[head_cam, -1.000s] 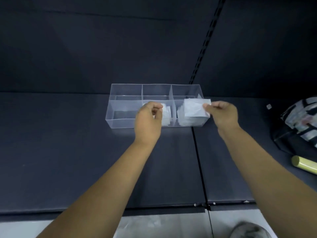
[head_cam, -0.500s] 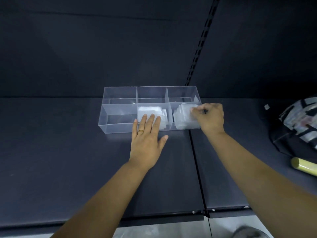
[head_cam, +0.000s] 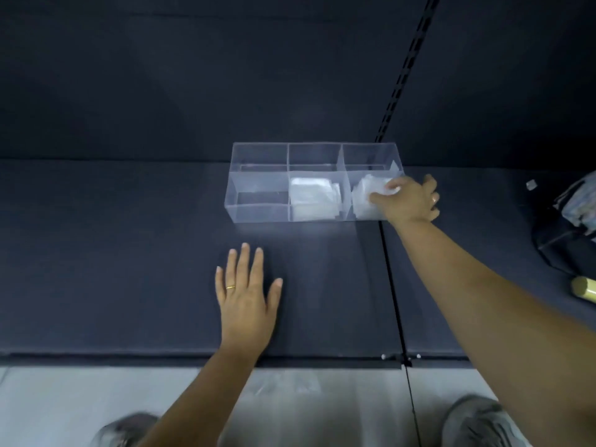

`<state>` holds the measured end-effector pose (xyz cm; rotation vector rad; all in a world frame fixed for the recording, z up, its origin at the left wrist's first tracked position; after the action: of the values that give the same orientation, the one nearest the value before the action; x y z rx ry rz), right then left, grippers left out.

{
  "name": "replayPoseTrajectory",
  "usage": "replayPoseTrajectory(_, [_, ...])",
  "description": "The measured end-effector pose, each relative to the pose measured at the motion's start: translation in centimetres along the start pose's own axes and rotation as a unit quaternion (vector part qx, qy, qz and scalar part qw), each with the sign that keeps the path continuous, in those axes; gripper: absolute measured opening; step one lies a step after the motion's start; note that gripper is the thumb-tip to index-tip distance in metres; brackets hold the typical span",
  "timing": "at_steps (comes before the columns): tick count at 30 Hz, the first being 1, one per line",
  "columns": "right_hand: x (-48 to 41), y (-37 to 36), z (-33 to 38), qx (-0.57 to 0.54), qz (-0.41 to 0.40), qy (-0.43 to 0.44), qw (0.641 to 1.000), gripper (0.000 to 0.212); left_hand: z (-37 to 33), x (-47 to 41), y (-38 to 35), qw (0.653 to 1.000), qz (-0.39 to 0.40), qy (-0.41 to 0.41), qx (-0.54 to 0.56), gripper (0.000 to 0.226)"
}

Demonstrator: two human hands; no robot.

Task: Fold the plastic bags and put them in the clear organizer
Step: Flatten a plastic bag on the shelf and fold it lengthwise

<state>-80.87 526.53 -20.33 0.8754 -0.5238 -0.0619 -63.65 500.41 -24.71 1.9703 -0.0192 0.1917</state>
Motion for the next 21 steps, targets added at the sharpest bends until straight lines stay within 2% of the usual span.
replayPoseTrajectory(3, [6.5,-0.9,-0.5,-0.036,-0.1,0.139,0.985,0.033,4.3,2.8,-0.5,0.997,0.031,0.06,-0.026,0.061])
replayPoseTrajectory(5, [13.3,-3.4,-1.1,-0.054,-0.136,0.268,0.952,0.017,6.4,4.1,-0.7,0.993,0.061,0.079,-0.067,0.068])
replayPoseTrajectory(6, [17.0,-5.8,-1.7,-0.054,-0.106,0.316,0.941,0.01,7.0,4.6,-0.9,0.99,0.077,0.084,-0.088,0.073])
replayPoseTrajectory(8, [23.5,-12.4,-3.8,-0.023,0.028,0.349,0.936,0.014,7.6,5.2,-1.1,0.985,0.106,0.081,-0.114,0.08])
replayPoseTrajectory(10, [27.7,-19.3,-6.7,0.024,0.188,0.305,0.933,0.017,8.0,5.3,-1.3,0.982,0.134,0.072,-0.111,0.084])
replayPoseTrajectory(12, [28.2,-23.7,-9.1,0.027,0.27,0.209,0.94,0.042,8.6,4.9,-1.6,0.981,0.16,0.066,-0.088,0.085])
replayPoseTrajectory(14, [26.4,-26.5,-10.3,-0.08,0.306,0.029,0.948,0.077,9.1,4.5,-1.9,0.979,0.183,0.063,-0.07,0.081])
replayPoseTrajectory(15, [25.8,-27.8,-10.3,-0.182,0.335,-0.075,0.922,0.085,9.3,4.4,-2.1,0.977,0.194,0.062,-0.065,0.08])
replayPoseTrajectory(16, [25.3,-29.1,-9.8,-0.305,0.358,-0.149,0.87,0.081,9.4,4.3,-2.3,0.976,0.201,0.061,-0.063,0.08])
replayPoseTrajectory(17, [25.0,-30.2,-8.8,-0.415,0.375,-0.195,0.806,0.064,9.4,4.2,-2.4,0.974,0.206,0.06,-0.066,0.081])
replayPoseTrajectory(18, [24.5,-30.8,-7.7,-0.493,0.372,-0.21,0.758,0.047,9.5,4.1,-2.5,0.974,0.208,0.059,-0.068,0.081])
replayPoseTrajectory(19, [23.7,-30.9,-7.2,-0.533,0.344,-0.216,0.742,0.036,9.5,4.1,-2.6,0.974,0.207,0.057,-0.069,0.082])
replayPoseTrajectory(21, [22.8,-31.0,-7.3,-0.542,0.3,-0.237,0.748,0.016,9.5,4.1,-2.6,0.975,0.204,0.057,-0.069,0.082])
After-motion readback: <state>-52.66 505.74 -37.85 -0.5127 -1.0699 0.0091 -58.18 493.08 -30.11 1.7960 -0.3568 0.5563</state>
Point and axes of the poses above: each hand's wrist, its own x-axis away from the middle knuckle, its own y-axis out of the back of the hand, z = x × y, the point moved 6 cm from there along -x, towards the middle knuckle, and after that the axes turned 15 degrees about z, right-handed, at the moved point
